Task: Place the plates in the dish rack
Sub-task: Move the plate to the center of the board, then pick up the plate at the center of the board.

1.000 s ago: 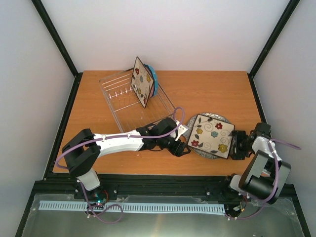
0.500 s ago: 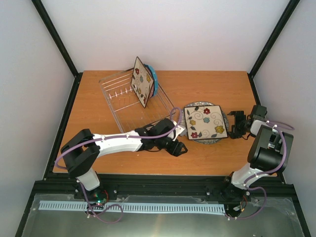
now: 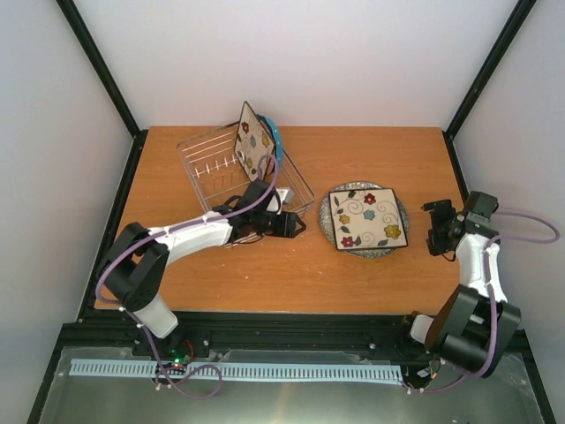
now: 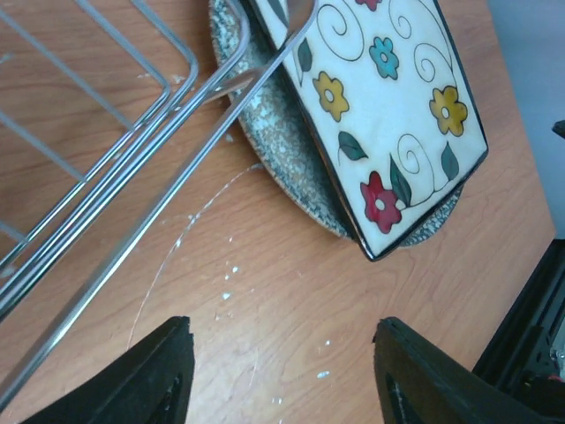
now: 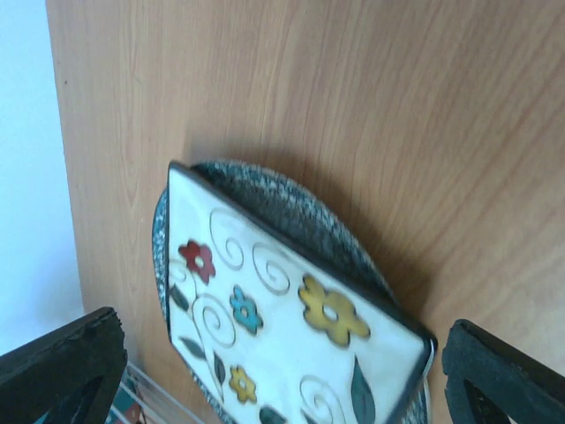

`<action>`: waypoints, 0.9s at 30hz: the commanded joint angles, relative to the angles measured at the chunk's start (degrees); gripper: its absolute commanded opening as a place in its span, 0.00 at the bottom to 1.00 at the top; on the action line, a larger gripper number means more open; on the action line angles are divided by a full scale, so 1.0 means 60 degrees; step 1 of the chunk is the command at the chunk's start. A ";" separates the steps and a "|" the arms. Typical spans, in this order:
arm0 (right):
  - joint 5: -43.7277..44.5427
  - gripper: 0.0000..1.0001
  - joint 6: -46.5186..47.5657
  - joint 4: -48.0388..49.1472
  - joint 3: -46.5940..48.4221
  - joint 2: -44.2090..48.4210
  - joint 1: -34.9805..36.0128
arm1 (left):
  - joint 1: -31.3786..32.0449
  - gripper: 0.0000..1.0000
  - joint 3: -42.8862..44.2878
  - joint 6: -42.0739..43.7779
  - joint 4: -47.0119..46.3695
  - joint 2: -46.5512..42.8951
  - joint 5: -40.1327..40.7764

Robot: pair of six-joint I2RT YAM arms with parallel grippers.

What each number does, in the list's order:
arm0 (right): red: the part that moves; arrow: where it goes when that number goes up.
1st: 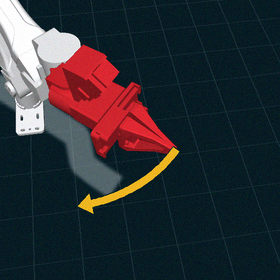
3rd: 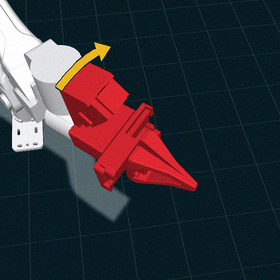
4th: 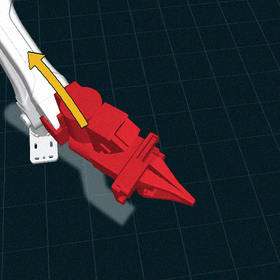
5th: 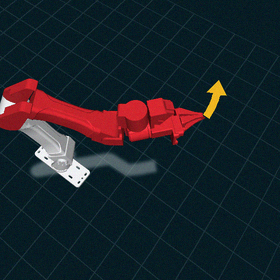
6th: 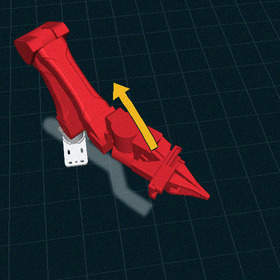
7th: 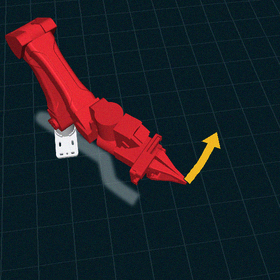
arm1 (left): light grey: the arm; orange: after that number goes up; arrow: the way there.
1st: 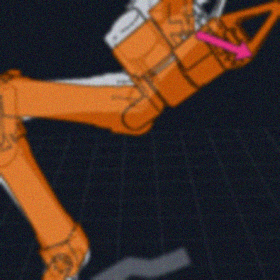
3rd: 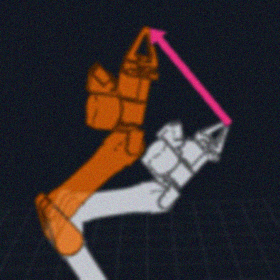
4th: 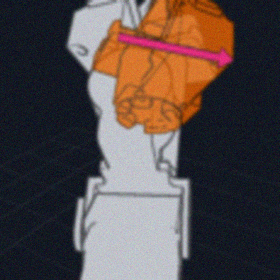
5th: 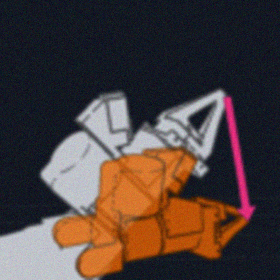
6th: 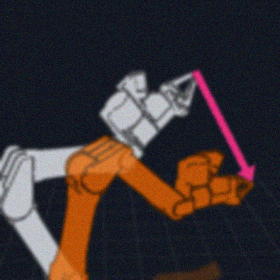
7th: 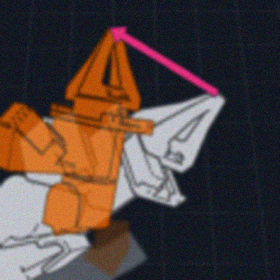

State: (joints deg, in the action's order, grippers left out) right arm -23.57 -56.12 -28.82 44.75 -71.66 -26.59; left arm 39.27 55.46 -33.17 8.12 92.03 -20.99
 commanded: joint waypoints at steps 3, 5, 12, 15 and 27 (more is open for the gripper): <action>-0.0358 0.83 -0.0043 -0.1536 -0.0472 0.1407 0.0625 | 0.0078 0.42 0.1026 -0.0281 -0.0174 0.0843 -0.0438; -0.0574 0.74 -0.0558 -0.1308 -0.0952 0.1951 0.0928 | 0.0221 0.34 0.1142 -0.0304 -0.0225 0.0923 -0.0443; -0.0327 0.60 -0.1452 -0.0686 -0.2008 0.2862 0.1719 | 0.0828 0.31 0.1428 -0.0482 -0.0211 0.0974 -0.0469; -0.0088 0.61 -0.1638 -0.0756 -0.1992 0.2807 0.2318 | 0.1029 0.33 0.1733 -0.0500 -0.0022 0.0589 -0.0495; 0.0623 0.56 -0.2851 0.0582 -0.2191 0.1721 0.3945 | 0.1122 0.35 0.2171 -0.0291 0.0454 0.0548 0.0011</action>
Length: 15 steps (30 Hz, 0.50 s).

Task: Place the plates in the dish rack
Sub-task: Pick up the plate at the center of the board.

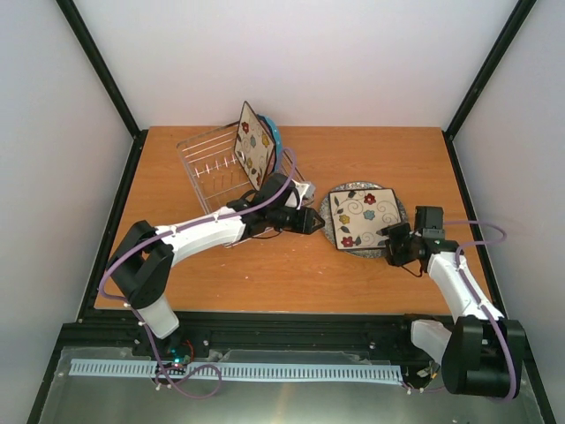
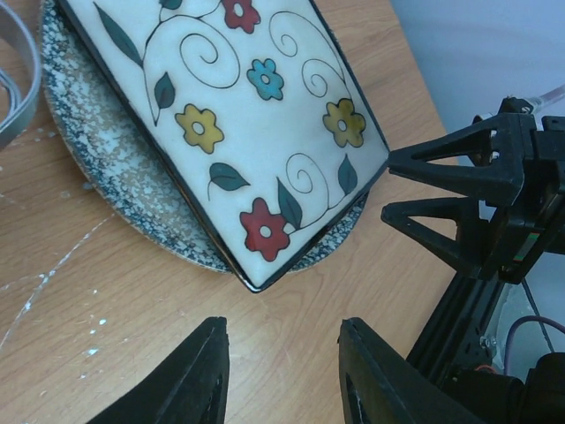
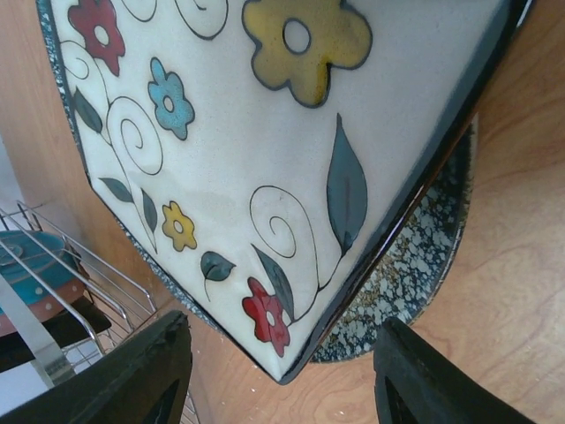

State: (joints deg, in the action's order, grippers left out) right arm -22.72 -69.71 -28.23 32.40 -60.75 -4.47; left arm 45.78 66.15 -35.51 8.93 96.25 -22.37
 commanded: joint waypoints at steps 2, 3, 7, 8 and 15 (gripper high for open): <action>0.0511 0.57 -0.0663 0.0597 -0.0208 -0.0141 0.0290 | 0.0014 0.35 0.0474 0.0149 0.0385 -0.0202 0.0289; 0.0510 0.57 -0.0694 0.0610 -0.0231 -0.0167 0.0309 | 0.0000 0.35 0.0511 0.0167 0.0387 -0.0211 0.0319; 0.0464 0.57 -0.0767 0.0959 -0.0468 -0.0341 0.0354 | -0.0114 0.35 0.0463 0.0176 0.0387 -0.0180 0.0330; 0.0462 0.57 -0.0795 0.1050 -0.0516 -0.0412 0.0363 | -0.0141 0.35 0.0447 0.0166 0.0387 -0.0177 0.0319; 0.0483 0.58 -0.0802 0.1803 -0.0643 -0.1053 0.0473 | -0.0322 0.35 0.0442 0.0190 0.0747 -0.0241 0.0342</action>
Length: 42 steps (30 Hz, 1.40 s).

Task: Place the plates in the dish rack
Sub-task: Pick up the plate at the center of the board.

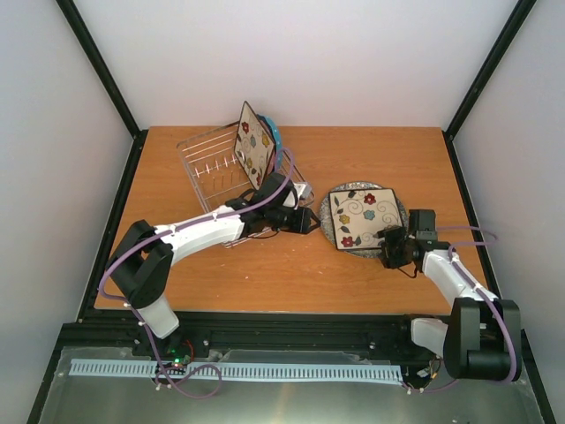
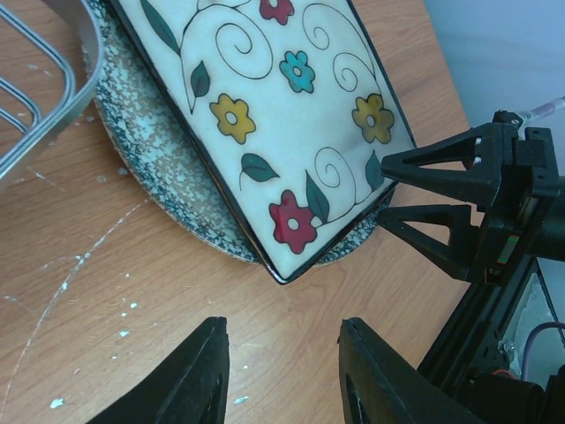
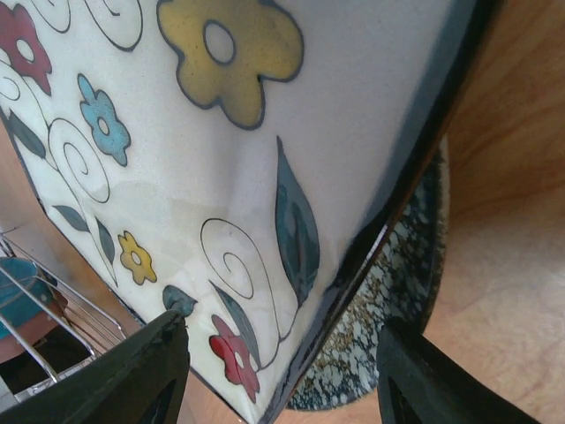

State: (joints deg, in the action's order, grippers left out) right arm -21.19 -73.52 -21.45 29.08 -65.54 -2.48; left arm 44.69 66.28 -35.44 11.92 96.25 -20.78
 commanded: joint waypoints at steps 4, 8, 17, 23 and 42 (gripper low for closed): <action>0.0278 0.58 -0.0217 0.1220 -0.0135 -0.0610 0.0175 | -0.0222 0.35 0.0415 0.0200 0.0283 -0.0280 0.0102; 0.0273 0.58 -0.0293 0.1771 -0.0238 -0.1050 0.0179 | -0.0304 0.35 0.0361 0.0223 0.0331 -0.0305 0.0150; 0.0382 0.59 -0.0668 0.2940 -0.0734 -0.1773 0.0243 | -0.0531 0.34 0.0276 0.0304 0.0473 -0.0466 0.0181; 0.0569 0.59 -0.1083 0.3807 -0.1320 -0.1987 0.0281 | -0.0606 0.34 0.0236 0.0360 0.0553 -0.0511 0.0161; 0.1173 0.72 -0.1661 0.2514 -0.2222 0.0644 0.0331 | -0.0636 0.34 0.0171 0.0312 0.0485 -0.0629 0.0178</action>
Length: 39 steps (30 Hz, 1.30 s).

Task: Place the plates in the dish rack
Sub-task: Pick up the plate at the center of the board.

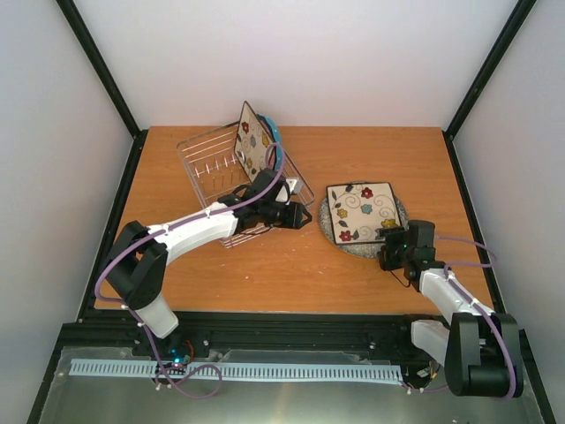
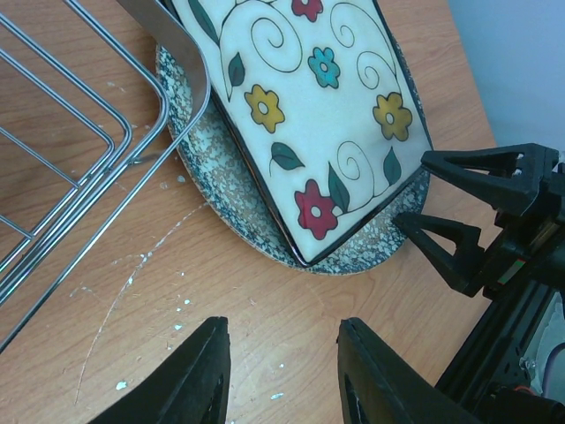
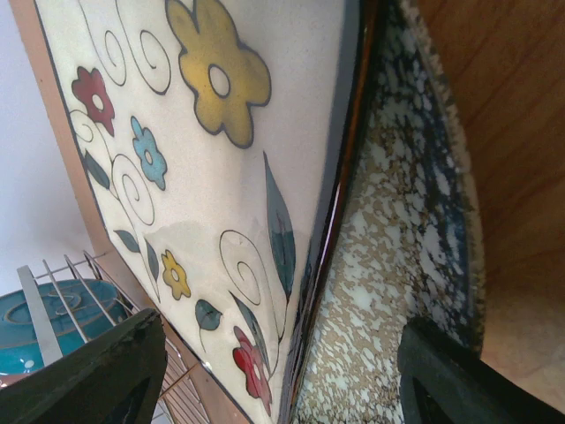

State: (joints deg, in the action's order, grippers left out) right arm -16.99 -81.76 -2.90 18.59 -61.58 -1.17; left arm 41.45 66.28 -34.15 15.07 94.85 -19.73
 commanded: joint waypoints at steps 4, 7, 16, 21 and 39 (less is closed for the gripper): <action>0.0497 0.73 -0.0518 0.0316 -0.0685 -0.0367 0.0402 | -0.0097 0.35 0.0011 0.0183 -0.0119 -0.0611 0.0019; 0.0792 0.74 -0.0870 0.0989 -0.0793 -0.0679 0.0925 | -0.0108 0.38 -0.0063 0.0373 -0.0160 -0.0889 0.0020; 0.1773 0.75 -0.1525 0.2262 -0.1207 -0.1128 0.1601 | -0.0449 0.65 -0.0340 0.0583 -0.0240 -0.1964 -0.0095; 0.1951 0.75 -0.1674 0.2669 -0.1332 -0.1488 0.1601 | -0.0601 0.68 -0.0408 0.0536 -0.0153 -0.2084 -0.0367; 0.1891 0.50 -0.1816 0.3694 -0.1027 -0.3276 0.1601 | -0.0808 0.70 -0.0266 0.0754 0.0167 -0.2243 -0.0260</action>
State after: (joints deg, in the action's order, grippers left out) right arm -8.36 -92.49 29.93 14.52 -78.19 8.10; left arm 37.47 63.75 -31.09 15.16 82.96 -21.28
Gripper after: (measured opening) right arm 0.613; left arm 0.701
